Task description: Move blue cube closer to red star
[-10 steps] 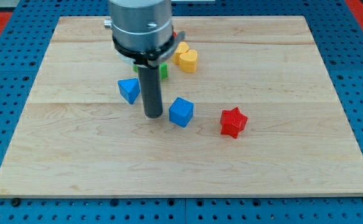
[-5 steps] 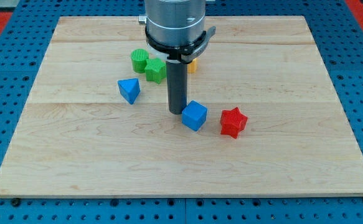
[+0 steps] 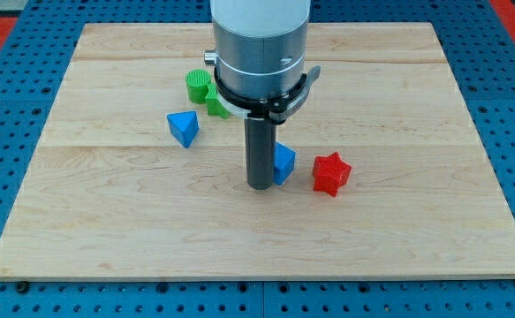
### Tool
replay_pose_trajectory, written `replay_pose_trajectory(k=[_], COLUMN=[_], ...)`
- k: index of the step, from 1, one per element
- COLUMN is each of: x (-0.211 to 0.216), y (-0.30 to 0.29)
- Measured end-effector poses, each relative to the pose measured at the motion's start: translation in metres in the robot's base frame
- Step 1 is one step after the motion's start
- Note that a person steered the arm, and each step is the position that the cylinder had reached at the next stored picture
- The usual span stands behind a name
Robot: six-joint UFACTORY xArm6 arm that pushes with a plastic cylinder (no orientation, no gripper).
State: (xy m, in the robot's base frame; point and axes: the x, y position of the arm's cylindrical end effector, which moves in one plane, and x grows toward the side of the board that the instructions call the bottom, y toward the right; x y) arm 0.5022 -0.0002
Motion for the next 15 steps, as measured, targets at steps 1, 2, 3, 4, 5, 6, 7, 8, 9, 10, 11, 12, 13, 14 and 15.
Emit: replay_pose_trajectory(k=[1, 2, 3, 4, 5, 6, 7, 8, 9, 10, 11, 12, 13, 14, 15], x=[-0.011, -0.012, -0.017, -0.048, -0.061, -0.061, -0.061, -0.058, -0.053, -0.053, -0.053, -0.053, -0.053, -0.053, -0.066], y=[0.0, 0.002, -0.015, -0.033, -0.026, -0.009, -0.008, -0.008, -0.007, -0.006, 0.003, 0.009, 0.011, 0.016, 0.008])
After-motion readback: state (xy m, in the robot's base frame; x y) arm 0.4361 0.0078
